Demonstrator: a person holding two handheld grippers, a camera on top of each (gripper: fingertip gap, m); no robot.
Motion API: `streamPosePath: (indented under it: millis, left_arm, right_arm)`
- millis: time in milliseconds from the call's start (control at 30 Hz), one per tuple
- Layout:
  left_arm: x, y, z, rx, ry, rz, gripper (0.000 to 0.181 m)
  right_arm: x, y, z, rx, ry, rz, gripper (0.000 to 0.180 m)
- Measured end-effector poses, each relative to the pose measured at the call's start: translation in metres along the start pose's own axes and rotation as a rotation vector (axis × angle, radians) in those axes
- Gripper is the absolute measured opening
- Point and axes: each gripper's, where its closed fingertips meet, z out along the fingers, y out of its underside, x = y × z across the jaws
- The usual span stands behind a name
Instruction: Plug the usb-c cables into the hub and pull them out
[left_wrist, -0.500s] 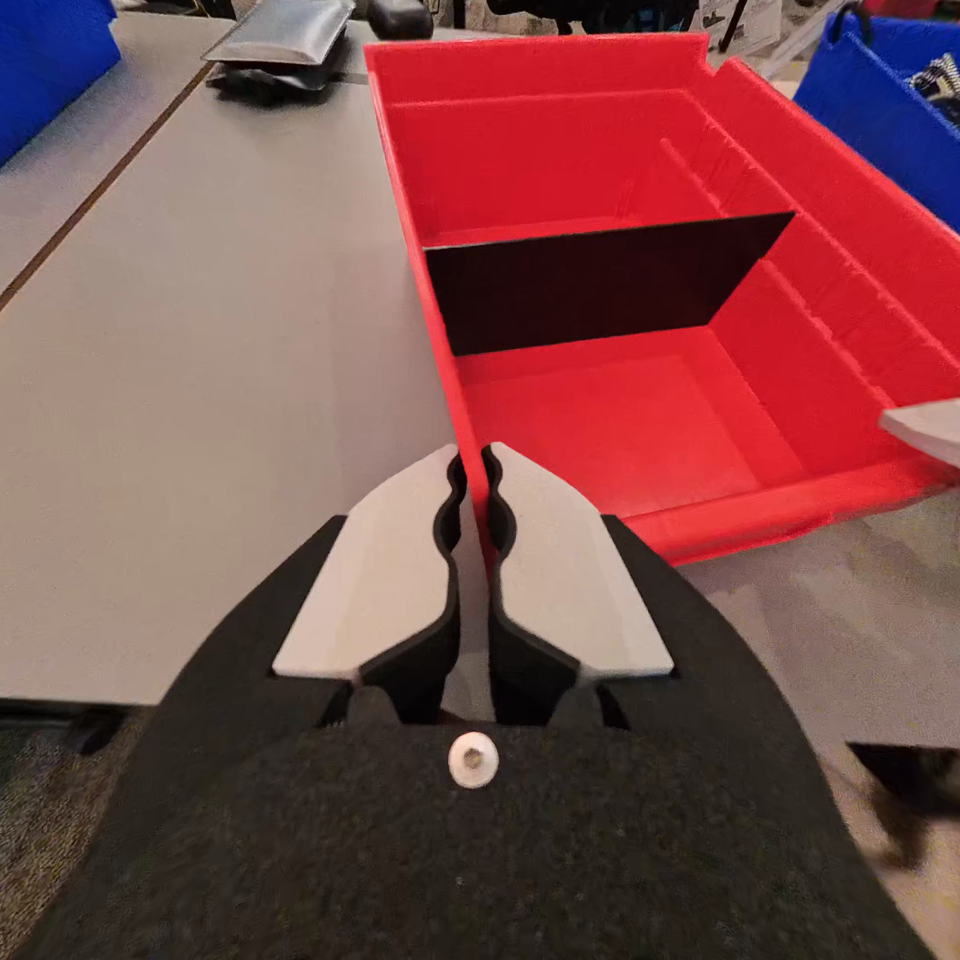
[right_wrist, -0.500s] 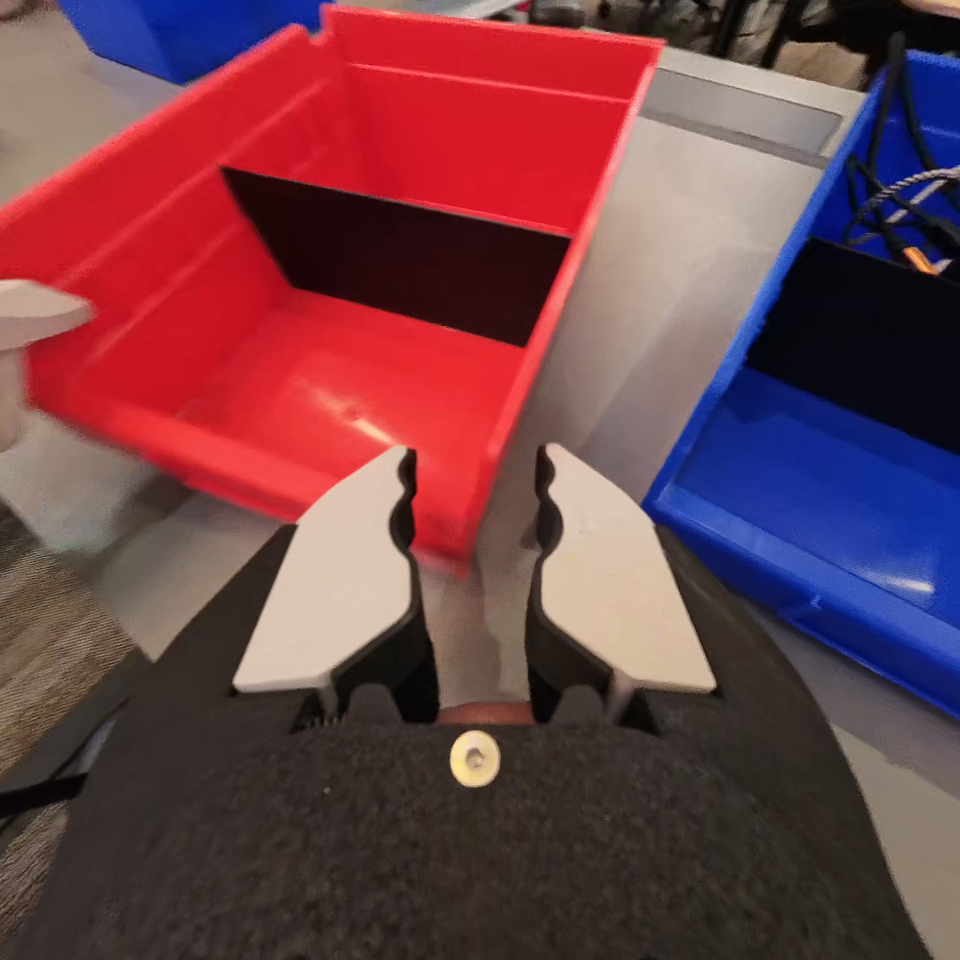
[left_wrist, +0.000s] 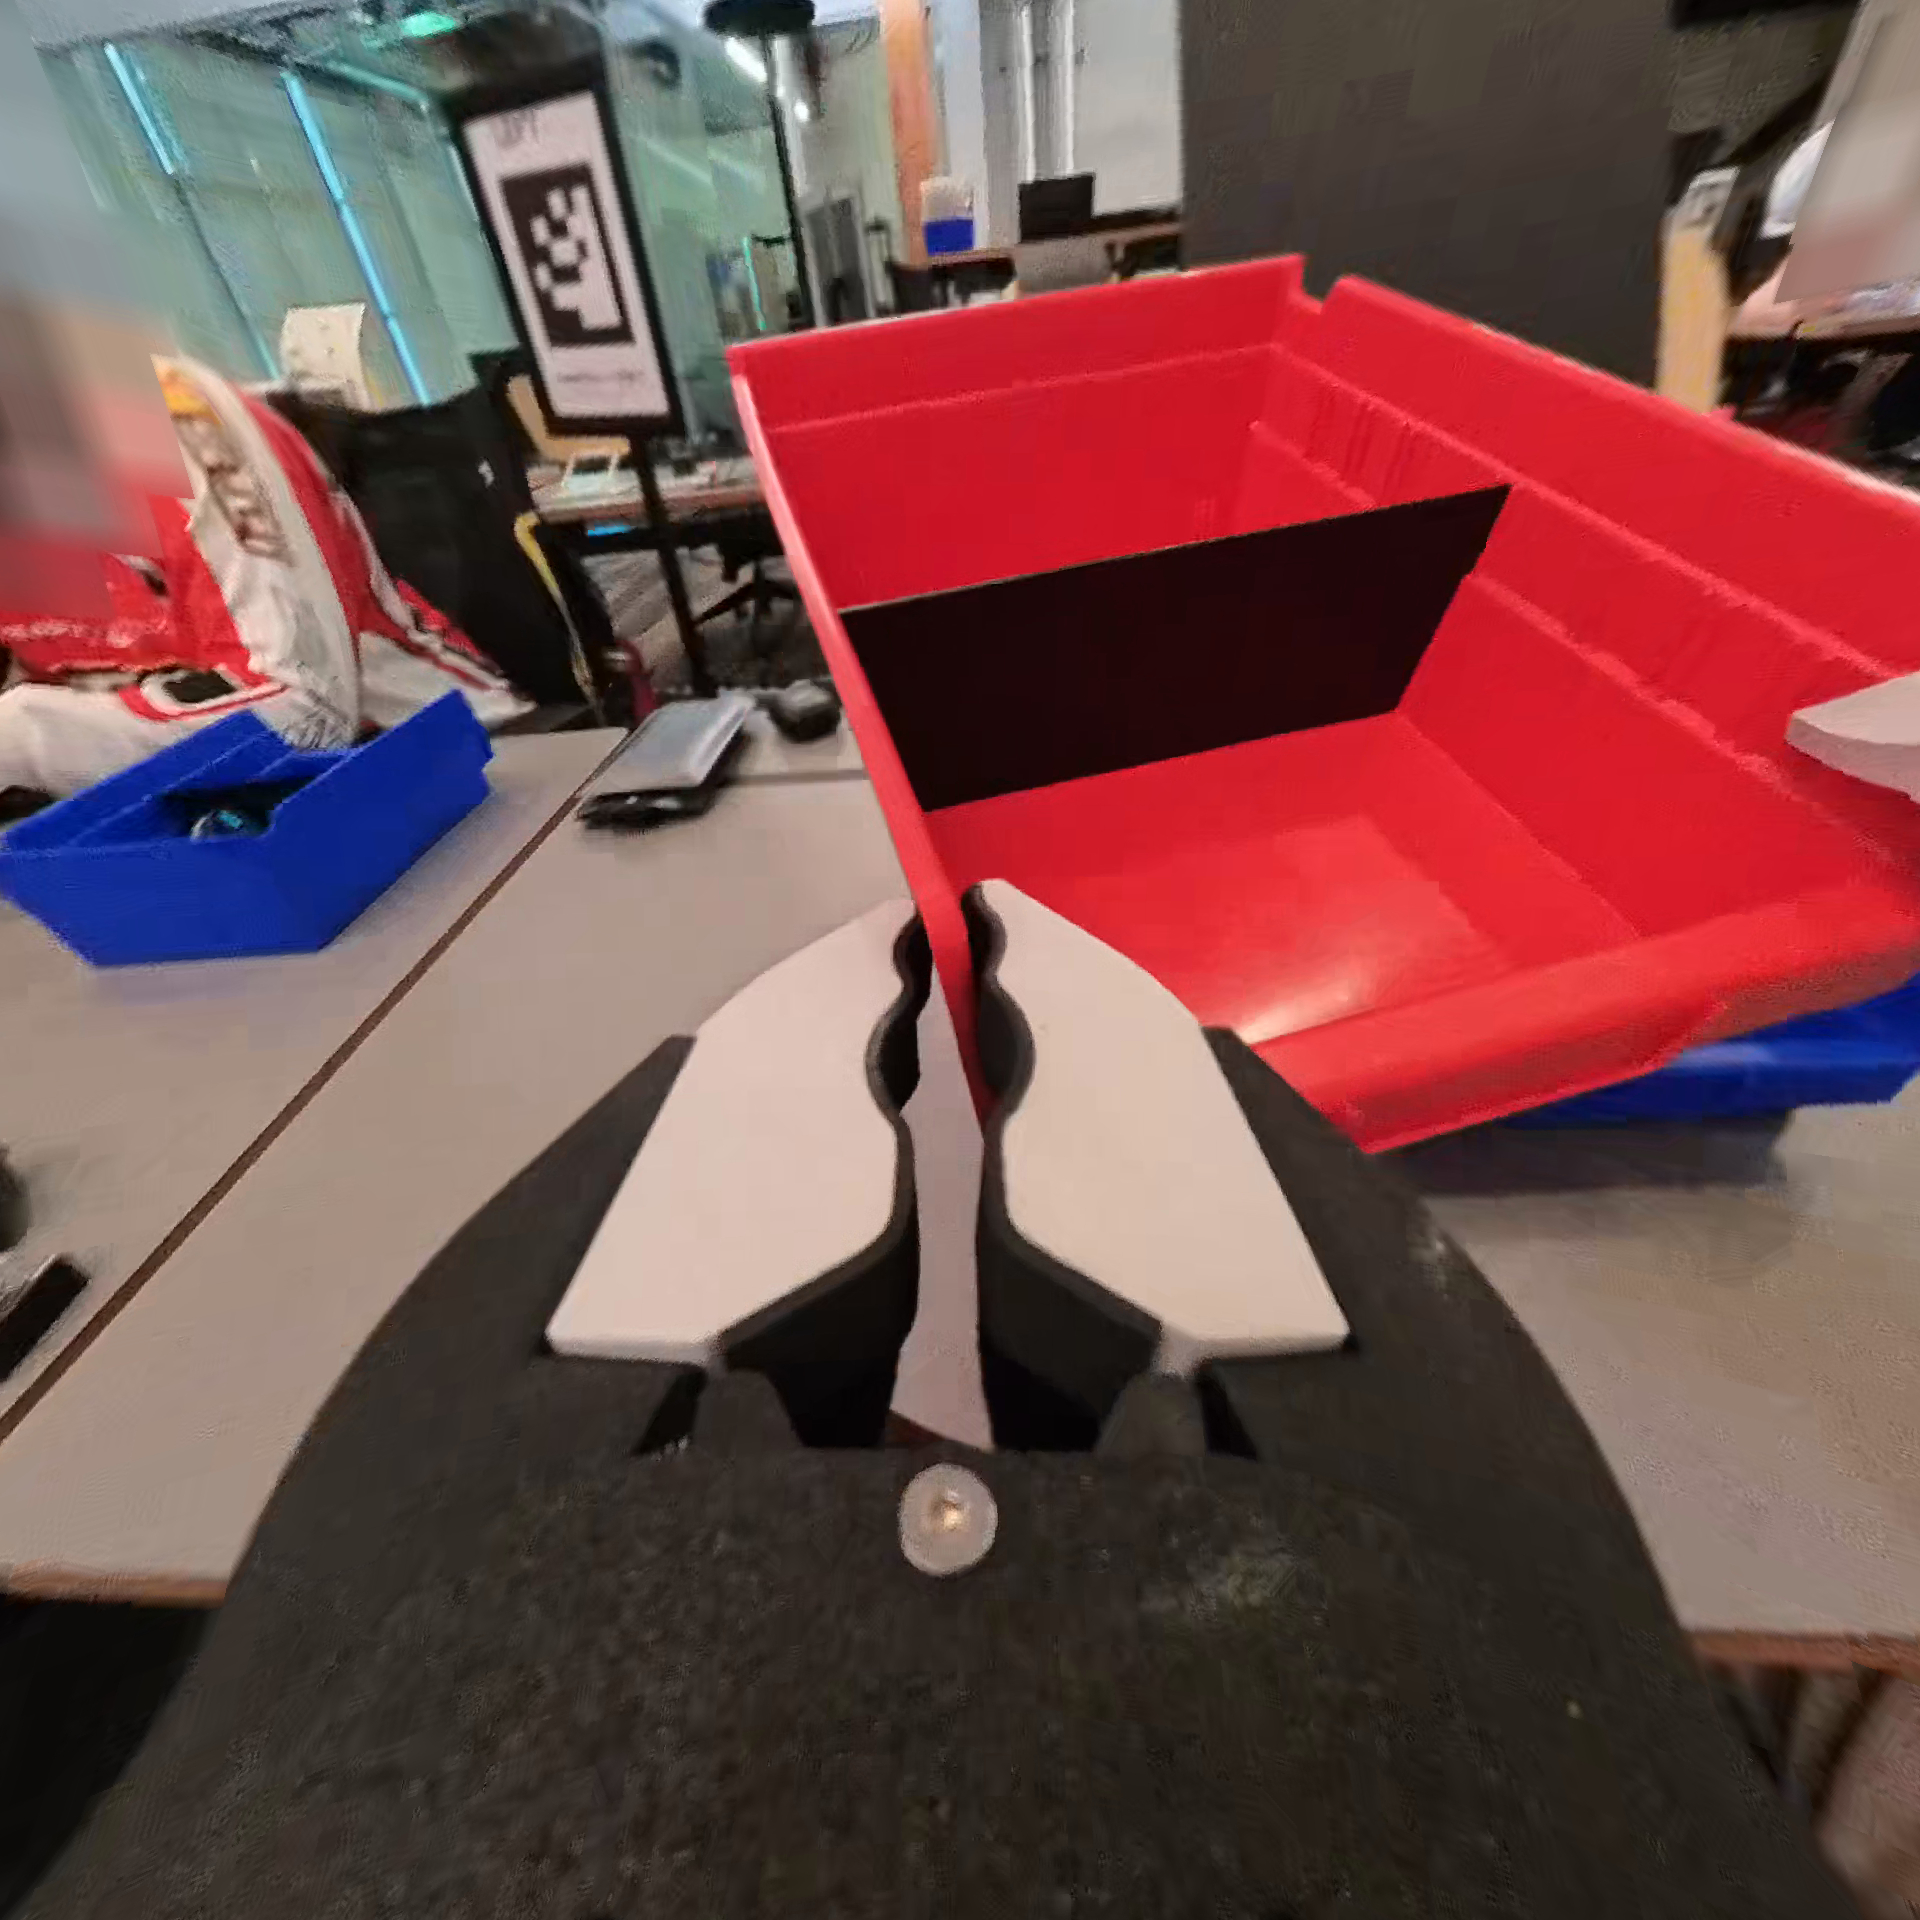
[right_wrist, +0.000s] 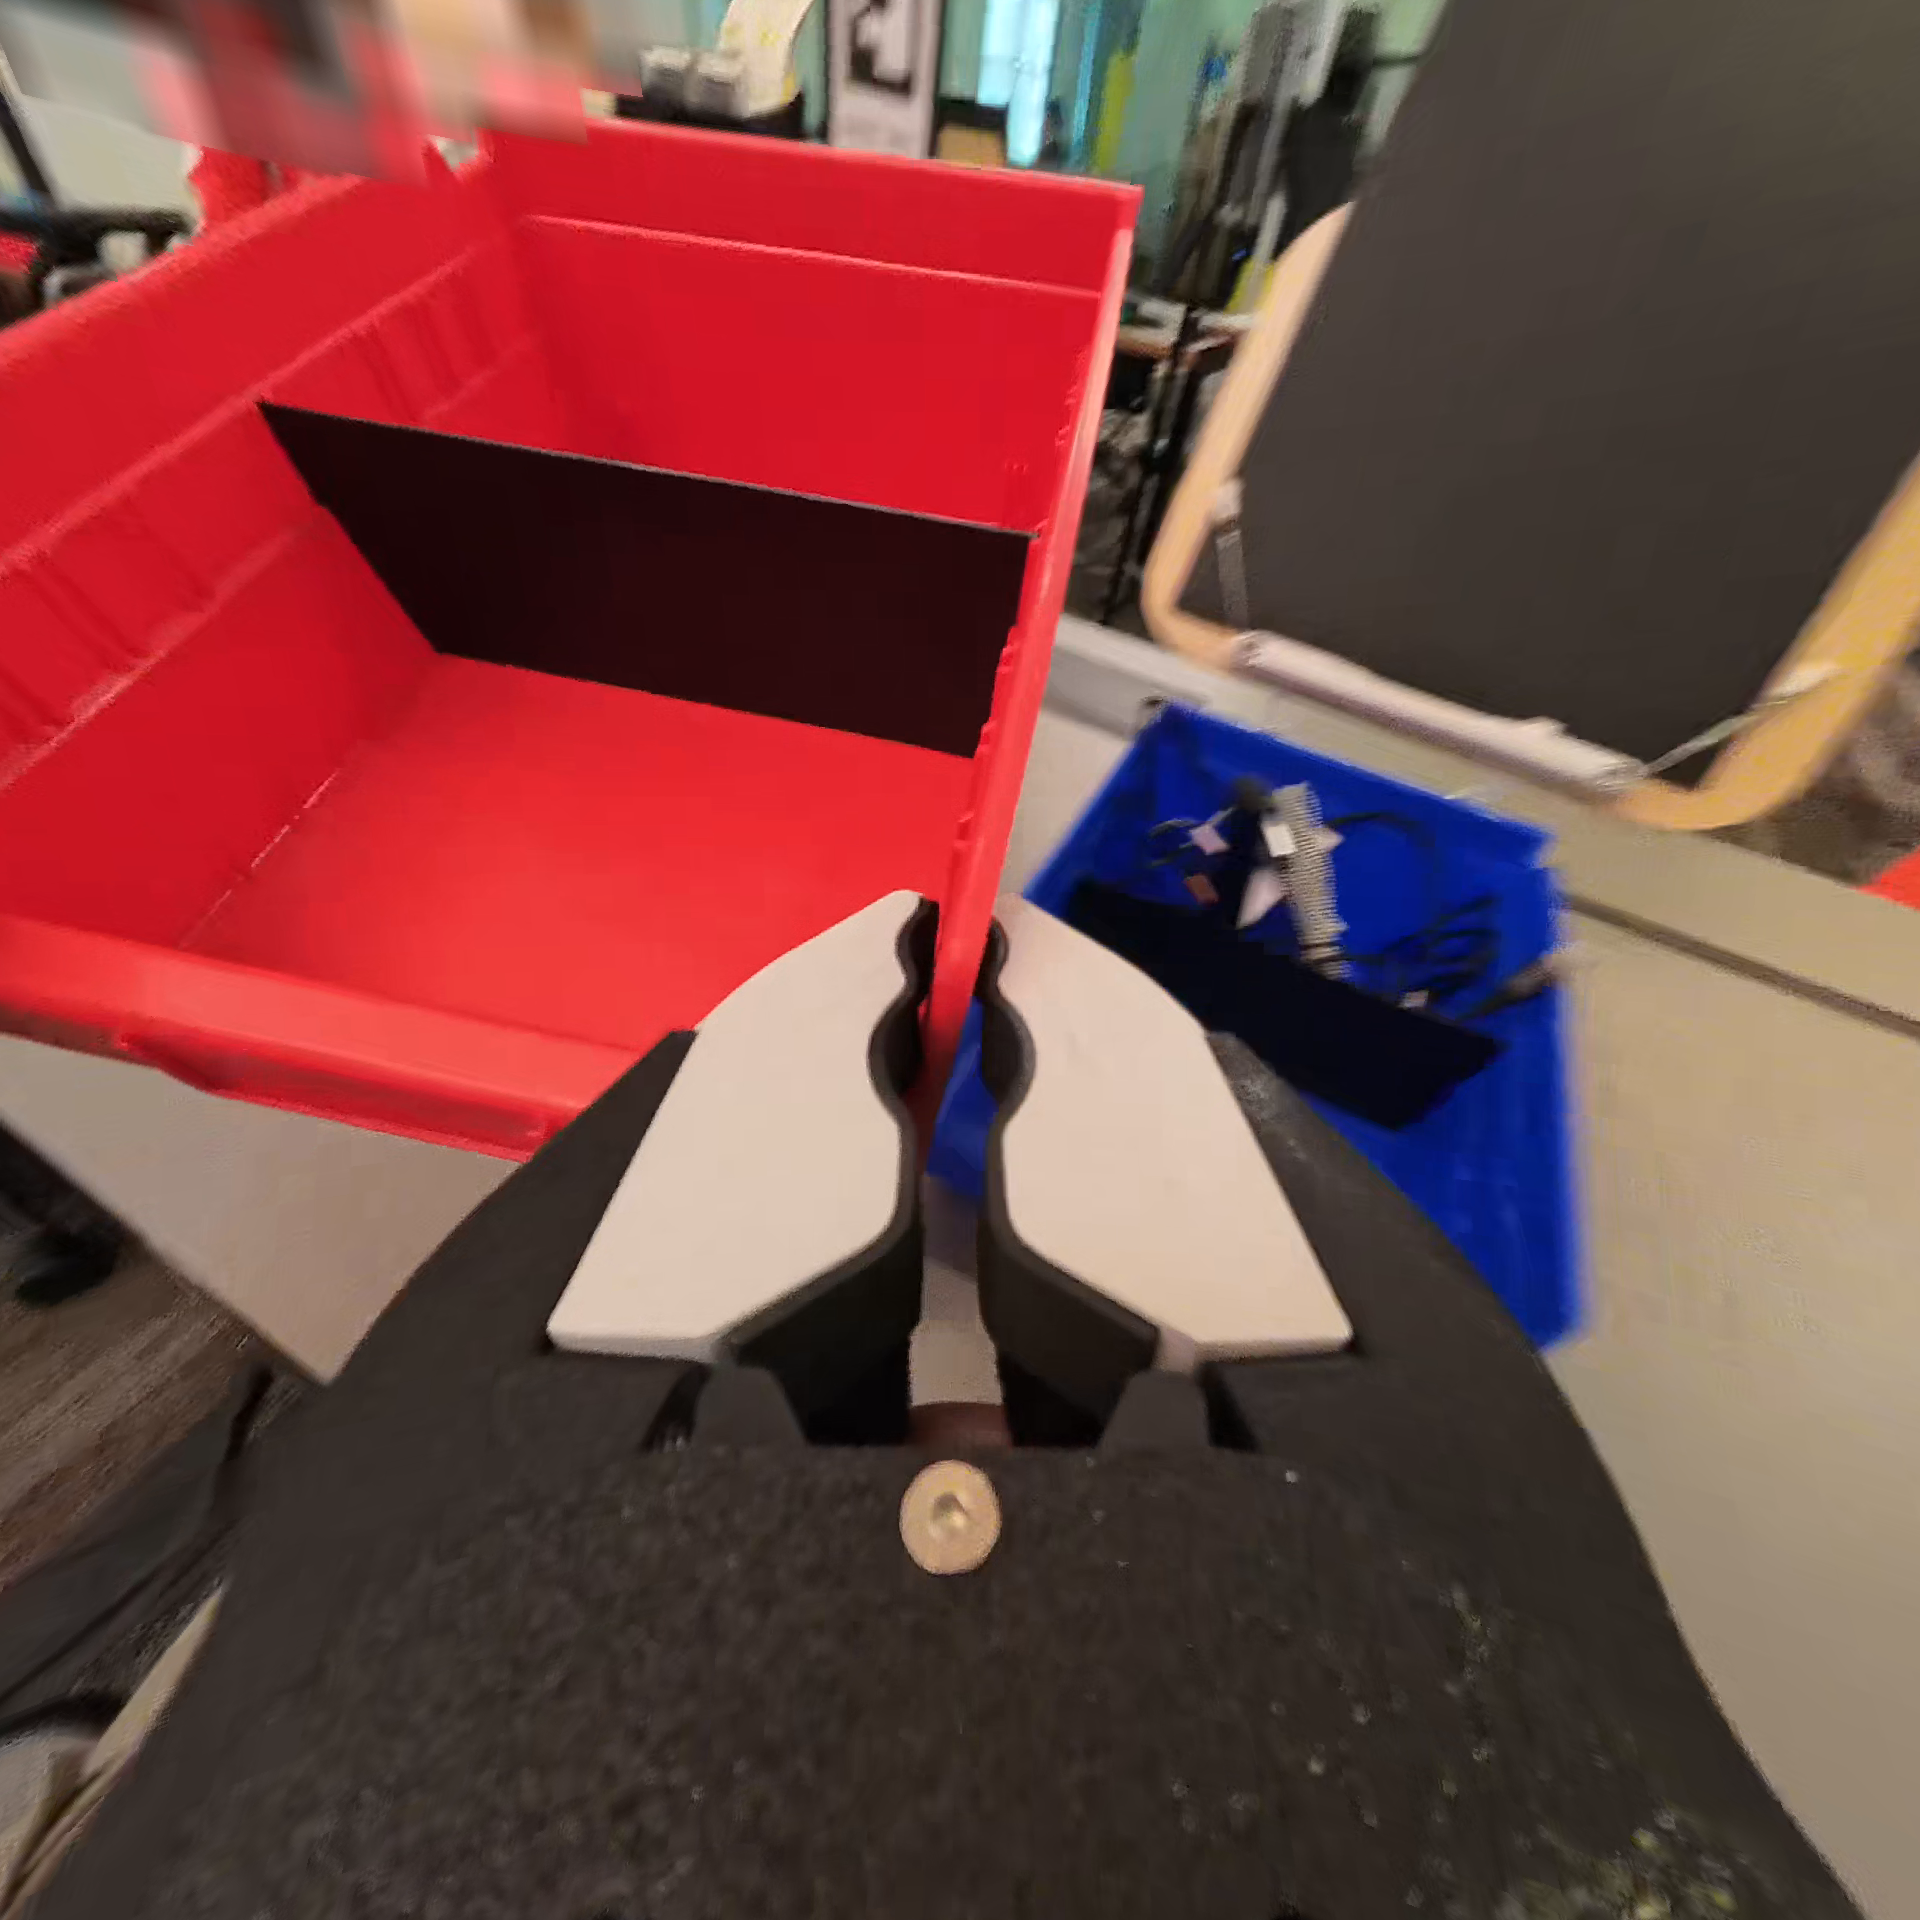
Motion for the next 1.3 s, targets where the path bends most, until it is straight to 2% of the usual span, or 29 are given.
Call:
streamPosePath:
  millis: [133,267,333,433,600,767,933,1100,1167,1233,1300]
  left_arm:
    - [0.092,-0.059,0.045,0.056,0.144,-0.021,0.005]
    - [0.216,-0.080,0.097,0.051,0.284,-0.025,0.004]
    - [0.282,-0.074,0.118,0.018,0.338,-0.010,0.004]
    - [0.364,-0.044,0.135,-0.066,0.418,-0.022,0.004]
    - [0.453,0.023,0.144,-0.154,0.442,0.001,0.004]
    - [0.489,0.061,0.150,-0.201,0.438,0.035,0.004]
    - [0.497,0.071,0.152,-0.212,0.437,0.001,0.005]
    - [0.507,0.089,0.144,-0.276,0.540,-0.074,0.013]
    - [0.505,0.087,0.142,-0.288,0.572,-0.054,0.023]
    - [0.501,0.071,0.129,-0.274,0.676,-0.070,0.036]
    - [0.483,0.043,0.106,-0.222,0.809,-0.153,0.040]
  right_arm:
    - [0.106,-0.021,-0.032,-0.001,0.169,-0.025,0.006]
    - [0.233,0.000,-0.059,-0.108,0.381,-0.073,0.007]
    - [0.292,0.027,-0.071,-0.180,0.425,-0.058,0.008]
    - [0.357,0.085,-0.089,-0.252,0.426,0.070,0.007]
    - [0.420,0.172,-0.107,-0.358,0.470,0.137,0.006]
    - [0.442,0.224,-0.109,-0.355,0.488,0.273,0.005]
    - [0.453,0.231,-0.102,-0.322,0.492,0.306,0.006]
    - [0.465,0.241,-0.090,-0.245,0.479,0.464,0.007]
    - [0.468,0.239,-0.095,-0.233,0.495,0.486,0.019]
    - [0.477,0.228,-0.107,-0.195,0.549,0.477,0.055]
    - [0.481,0.203,-0.125,-0.128,0.583,0.454,0.057]
